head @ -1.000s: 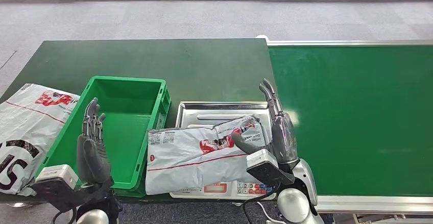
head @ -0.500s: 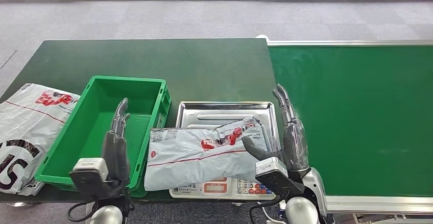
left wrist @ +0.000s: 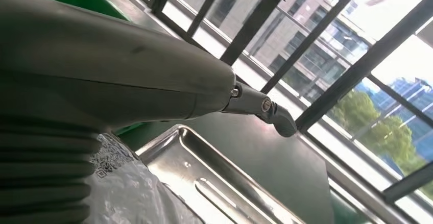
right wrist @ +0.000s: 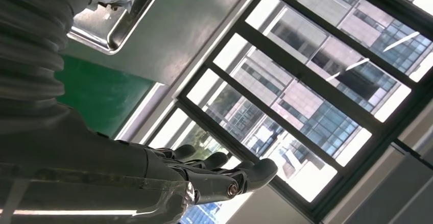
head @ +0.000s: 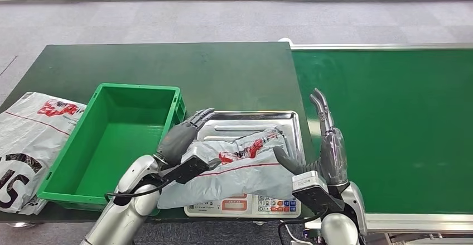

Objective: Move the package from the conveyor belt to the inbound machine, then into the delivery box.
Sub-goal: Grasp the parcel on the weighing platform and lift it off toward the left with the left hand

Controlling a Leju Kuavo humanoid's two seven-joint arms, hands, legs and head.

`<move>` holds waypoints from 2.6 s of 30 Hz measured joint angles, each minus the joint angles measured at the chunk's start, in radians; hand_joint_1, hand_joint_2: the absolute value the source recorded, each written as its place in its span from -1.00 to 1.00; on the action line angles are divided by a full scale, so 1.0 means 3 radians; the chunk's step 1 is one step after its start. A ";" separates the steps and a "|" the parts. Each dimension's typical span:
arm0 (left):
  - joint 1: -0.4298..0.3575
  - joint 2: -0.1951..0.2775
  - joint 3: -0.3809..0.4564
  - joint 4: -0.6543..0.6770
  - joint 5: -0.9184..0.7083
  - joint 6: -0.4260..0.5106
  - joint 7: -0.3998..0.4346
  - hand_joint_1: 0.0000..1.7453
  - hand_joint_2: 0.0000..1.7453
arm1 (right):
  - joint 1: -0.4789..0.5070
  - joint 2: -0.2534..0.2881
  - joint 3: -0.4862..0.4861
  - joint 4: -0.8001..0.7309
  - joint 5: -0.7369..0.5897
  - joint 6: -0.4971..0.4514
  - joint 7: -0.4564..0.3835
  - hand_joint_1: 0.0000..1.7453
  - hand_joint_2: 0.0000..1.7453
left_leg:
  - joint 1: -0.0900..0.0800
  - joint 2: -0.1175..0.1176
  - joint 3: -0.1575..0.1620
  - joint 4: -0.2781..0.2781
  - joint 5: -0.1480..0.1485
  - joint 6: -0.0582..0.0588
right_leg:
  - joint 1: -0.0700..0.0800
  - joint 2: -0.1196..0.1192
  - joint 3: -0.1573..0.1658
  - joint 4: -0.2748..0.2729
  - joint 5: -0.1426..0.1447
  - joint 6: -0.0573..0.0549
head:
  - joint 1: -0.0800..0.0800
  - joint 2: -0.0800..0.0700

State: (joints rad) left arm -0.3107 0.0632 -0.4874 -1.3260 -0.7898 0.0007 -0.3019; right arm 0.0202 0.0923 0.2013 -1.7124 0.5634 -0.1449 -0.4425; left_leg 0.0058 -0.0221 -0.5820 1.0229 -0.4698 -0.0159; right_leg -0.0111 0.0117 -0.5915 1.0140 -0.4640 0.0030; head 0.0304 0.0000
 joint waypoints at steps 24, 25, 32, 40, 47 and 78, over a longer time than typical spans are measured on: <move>-0.1182 0.0597 -0.1234 0.0390 0.0789 -0.1245 0.0126 1.00 1.00 | 0.0010 -0.0003 -0.0132 -0.0001 -0.0065 -0.0046 -0.0068 -1.00 1.00 | 0.0000 0.0000 -0.0003 0.0000 0.0000 0.0000 | 0.0000 0.0000 -0.0003 0.0002 0.0001 -0.0001 | 0.0000 0.0000; -0.1212 0.0606 -0.1270 0.0385 0.0818 -0.1265 0.0135 1.00 1.00 | 0.0007 -0.0003 -0.0132 -0.0001 -0.0070 -0.0047 -0.0065 -1.00 1.00 | 0.0000 0.0000 -0.0003 0.0000 0.0000 0.0000 | 0.0000 0.0000 -0.0004 0.0002 0.0001 -0.0001 | 0.0000 0.0000; -0.1411 0.0649 -0.1413 0.0257 0.0946 -0.1178 0.0227 1.00 1.00 | -0.0014 -0.0001 -0.0139 -0.0001 -0.0120 -0.0038 -0.0066 -1.00 1.00 | 0.0000 0.0001 -0.0003 0.0000 0.0000 0.0000 | 0.0000 0.0000 -0.0002 0.0002 0.0001 -0.0001 | 0.0000 0.0000; -0.1428 0.0805 -0.1490 0.0085 0.0982 -0.1150 0.0273 1.00 1.00 | -0.0005 -0.0001 -0.0191 0.0002 -0.0198 0.0012 -0.0164 -1.00 1.00 | 0.0000 0.0000 -0.0003 0.0000 0.0000 -0.0001 | 0.0000 0.0000 -0.0004 0.0003 0.0001 -0.0002 | 0.0000 0.0000; -0.1427 0.0871 -0.1548 0.0018 0.1100 -0.1204 0.0312 0.99 1.00 | -0.0010 -0.0001 -0.0193 0.0017 -0.0248 0.0042 -0.0195 -1.00 1.00 | 0.0000 0.0000 -0.0003 0.0000 0.0000 -0.0001 | 0.0000 0.0000 -0.0003 0.0003 0.0001 -0.0002 | 0.0000 0.0000; -0.1003 0.0671 -0.1610 0.0142 0.1174 -0.1282 0.0173 -1.00 1.00 | 0.0034 -0.0066 -0.0193 0.0036 -0.0257 -0.0072 -0.0166 -1.00 1.00 | 0.0000 -0.0002 -0.0004 0.0000 -0.0001 -0.0002 | 0.0000 0.0000 -0.0003 0.0003 0.0001 -0.0002 | 0.0000 0.0000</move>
State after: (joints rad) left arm -0.6117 0.2646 -0.9705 -1.2835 -0.4377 -0.3839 -0.2500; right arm 0.0303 0.0725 0.1434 -1.7017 0.4865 -0.1663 -0.4923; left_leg 0.0058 -0.0226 -0.5831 1.0229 -0.4701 -0.0164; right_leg -0.0112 0.0116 -0.5925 1.0149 -0.4638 0.0024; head 0.0305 0.0000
